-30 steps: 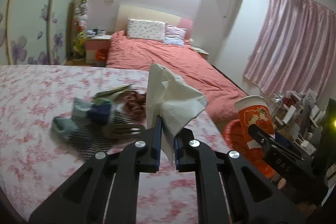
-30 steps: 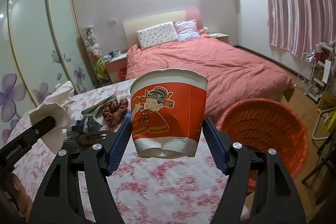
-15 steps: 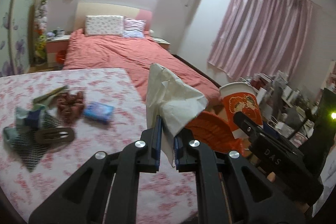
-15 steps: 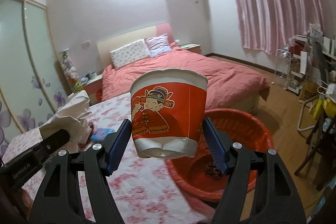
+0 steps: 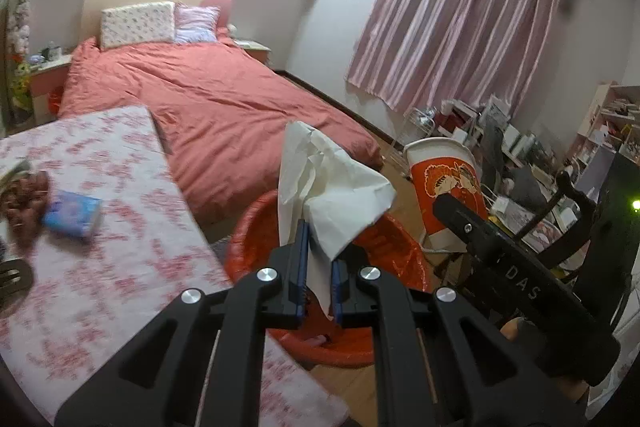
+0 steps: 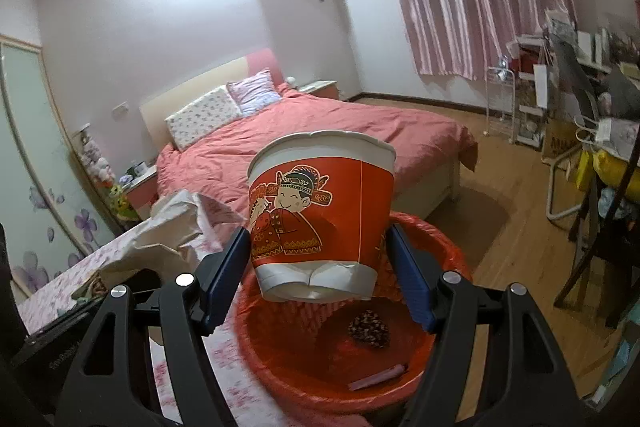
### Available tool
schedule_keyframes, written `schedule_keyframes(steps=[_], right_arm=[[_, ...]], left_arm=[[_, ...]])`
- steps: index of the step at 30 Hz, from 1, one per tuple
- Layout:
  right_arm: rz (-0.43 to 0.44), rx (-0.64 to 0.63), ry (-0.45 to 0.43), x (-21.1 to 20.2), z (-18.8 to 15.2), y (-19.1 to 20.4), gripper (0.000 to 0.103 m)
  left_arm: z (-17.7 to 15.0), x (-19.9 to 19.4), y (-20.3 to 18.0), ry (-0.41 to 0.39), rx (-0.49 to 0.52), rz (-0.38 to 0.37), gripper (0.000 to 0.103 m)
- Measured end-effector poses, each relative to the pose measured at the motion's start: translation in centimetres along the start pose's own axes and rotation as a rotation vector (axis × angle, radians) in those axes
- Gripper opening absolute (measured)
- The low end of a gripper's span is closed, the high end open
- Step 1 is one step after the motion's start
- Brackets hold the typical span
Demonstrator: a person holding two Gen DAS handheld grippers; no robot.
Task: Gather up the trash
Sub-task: 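Carry cup and tissue over the orange basket and open both grippers, then move both tools back over the bed toward the brown hair clip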
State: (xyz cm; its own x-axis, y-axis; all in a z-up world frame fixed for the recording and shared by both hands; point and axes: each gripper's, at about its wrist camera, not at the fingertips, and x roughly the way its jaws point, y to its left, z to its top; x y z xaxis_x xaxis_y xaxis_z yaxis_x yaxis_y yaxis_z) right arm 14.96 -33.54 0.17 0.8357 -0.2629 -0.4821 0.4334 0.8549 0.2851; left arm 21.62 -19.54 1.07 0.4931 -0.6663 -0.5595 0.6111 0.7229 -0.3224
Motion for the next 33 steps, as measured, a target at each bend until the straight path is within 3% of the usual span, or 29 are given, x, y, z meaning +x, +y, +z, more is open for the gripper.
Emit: schedule_keyframes(steps=[4, 7, 13, 22, 33], right_arm=[[-0.005, 0.042, 0.028, 1.6, 0.0, -1.8, 0.07], [0.006, 0.081, 0.07, 3.1, -0.4, -3.0, 0.071], [-0.002, 0.094, 0.111, 4.1, -1.4, -3.2, 0.076], [-0.022, 0.006, 0.115, 3.2, -1.7, -0.2, 0.09], [0.048, -0.151, 0.181, 2.6, -4.2, 7.8, 0.095]], left_arm=[[-0.1, 3.8, -0.4, 0.056, 0.01, -0.011, 0.013], [-0.6, 5.7, 0.3, 0.096, -0.011, 0.012, 0.043], [-1.7, 6.6, 3.2, 0.135, -0.05, 0.081, 0.053], [-3.2, 1.0, 7.1, 0.081, -0.026, 0.267, 0.077], [-5.7, -8.7, 16.5, 0.018, -0.142, 0.487, 0.084]])
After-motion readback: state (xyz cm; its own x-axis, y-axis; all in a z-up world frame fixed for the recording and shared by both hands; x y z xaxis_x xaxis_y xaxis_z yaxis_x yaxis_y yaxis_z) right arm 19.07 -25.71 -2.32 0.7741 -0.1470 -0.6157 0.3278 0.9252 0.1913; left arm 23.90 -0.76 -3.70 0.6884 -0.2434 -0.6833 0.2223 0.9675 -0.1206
